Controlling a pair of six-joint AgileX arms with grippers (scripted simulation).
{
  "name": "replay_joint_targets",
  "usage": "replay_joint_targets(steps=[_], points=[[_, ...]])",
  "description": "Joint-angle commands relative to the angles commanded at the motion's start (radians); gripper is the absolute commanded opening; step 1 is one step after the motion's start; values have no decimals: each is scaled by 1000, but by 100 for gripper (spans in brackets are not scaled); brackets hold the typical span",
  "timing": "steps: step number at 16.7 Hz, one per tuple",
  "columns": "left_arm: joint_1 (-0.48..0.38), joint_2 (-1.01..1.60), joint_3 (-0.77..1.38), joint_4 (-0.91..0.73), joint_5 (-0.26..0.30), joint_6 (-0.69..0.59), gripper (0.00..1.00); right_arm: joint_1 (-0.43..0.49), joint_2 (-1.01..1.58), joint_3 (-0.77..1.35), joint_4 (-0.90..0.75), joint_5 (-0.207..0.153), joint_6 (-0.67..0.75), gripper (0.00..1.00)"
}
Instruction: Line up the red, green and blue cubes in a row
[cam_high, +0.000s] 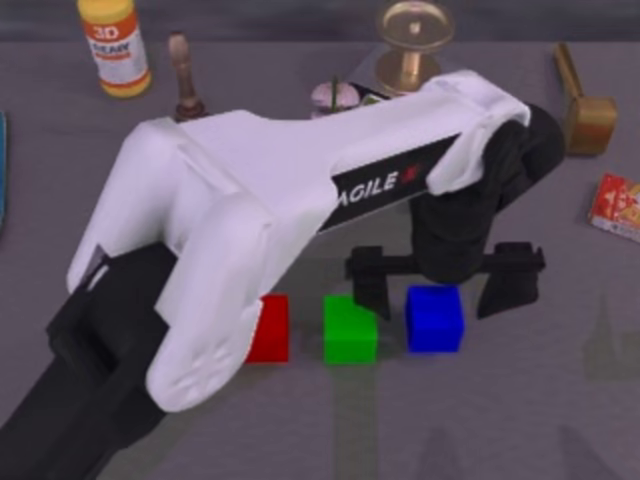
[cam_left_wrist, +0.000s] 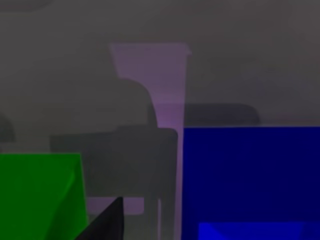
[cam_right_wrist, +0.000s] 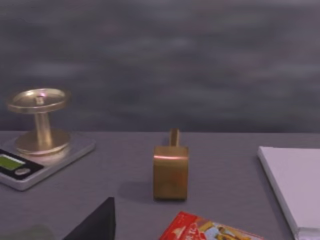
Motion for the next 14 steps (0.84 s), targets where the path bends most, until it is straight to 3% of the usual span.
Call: replay_joint_targets(steps=[5, 14], points=[[2, 4, 17, -17, 0, 0, 100, 0, 0, 0, 0, 0, 0, 100], [22, 19, 313, -294, 0, -1, 100, 0, 0, 0, 0, 0, 0, 100]])
